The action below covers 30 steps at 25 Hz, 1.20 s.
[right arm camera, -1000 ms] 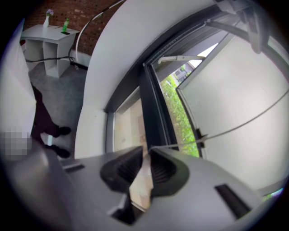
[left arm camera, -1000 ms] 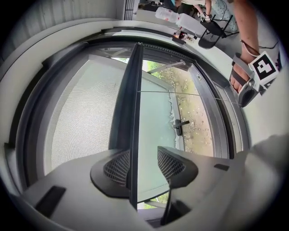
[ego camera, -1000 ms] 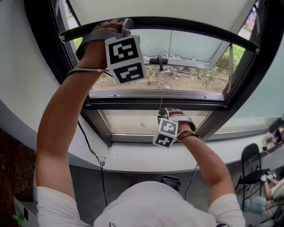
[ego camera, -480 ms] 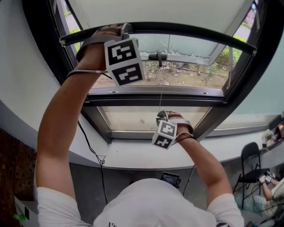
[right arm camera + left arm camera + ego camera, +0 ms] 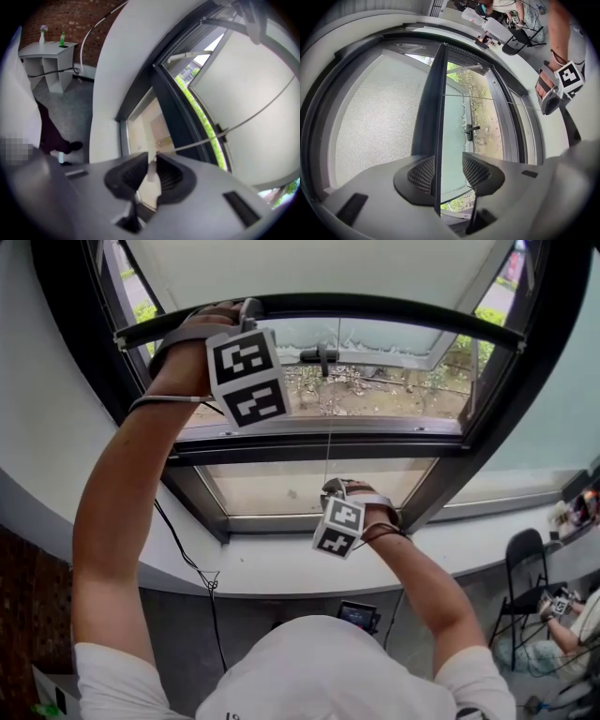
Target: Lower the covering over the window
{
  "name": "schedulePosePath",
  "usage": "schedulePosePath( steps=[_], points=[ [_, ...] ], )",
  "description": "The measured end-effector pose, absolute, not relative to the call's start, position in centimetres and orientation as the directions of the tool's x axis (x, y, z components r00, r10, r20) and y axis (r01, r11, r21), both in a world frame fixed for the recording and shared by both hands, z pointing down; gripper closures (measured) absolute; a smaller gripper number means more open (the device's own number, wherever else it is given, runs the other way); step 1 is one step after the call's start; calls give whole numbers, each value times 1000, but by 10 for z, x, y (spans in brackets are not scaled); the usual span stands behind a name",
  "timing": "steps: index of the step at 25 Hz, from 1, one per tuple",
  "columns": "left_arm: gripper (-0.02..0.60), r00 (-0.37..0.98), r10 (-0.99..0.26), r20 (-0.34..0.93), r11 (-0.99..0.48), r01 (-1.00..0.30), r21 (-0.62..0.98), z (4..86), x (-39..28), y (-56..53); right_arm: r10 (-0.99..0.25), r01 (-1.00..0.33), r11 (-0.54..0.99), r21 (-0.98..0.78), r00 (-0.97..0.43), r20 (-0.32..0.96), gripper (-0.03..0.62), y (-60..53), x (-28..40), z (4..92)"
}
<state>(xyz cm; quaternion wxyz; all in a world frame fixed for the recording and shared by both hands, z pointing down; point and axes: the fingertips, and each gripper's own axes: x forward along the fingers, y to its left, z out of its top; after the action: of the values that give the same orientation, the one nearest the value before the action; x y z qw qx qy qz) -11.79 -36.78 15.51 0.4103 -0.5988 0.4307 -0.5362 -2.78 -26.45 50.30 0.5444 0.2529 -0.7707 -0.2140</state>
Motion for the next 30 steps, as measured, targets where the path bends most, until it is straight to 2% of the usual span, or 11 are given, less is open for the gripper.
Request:
schedulePosePath(
  steps=[6, 30],
  points=[
    [397, 47, -934, 354, -356, -82, -931, 186, -119, -366, -589, -129, 806, 577, -259, 765, 534, -250, -27, 529],
    [397, 33, -923, 384, -385, -122, -915, 209, -118, -363, -555, -211, 832, 514, -267, 788, 534, -231, -19, 546]
  ],
)
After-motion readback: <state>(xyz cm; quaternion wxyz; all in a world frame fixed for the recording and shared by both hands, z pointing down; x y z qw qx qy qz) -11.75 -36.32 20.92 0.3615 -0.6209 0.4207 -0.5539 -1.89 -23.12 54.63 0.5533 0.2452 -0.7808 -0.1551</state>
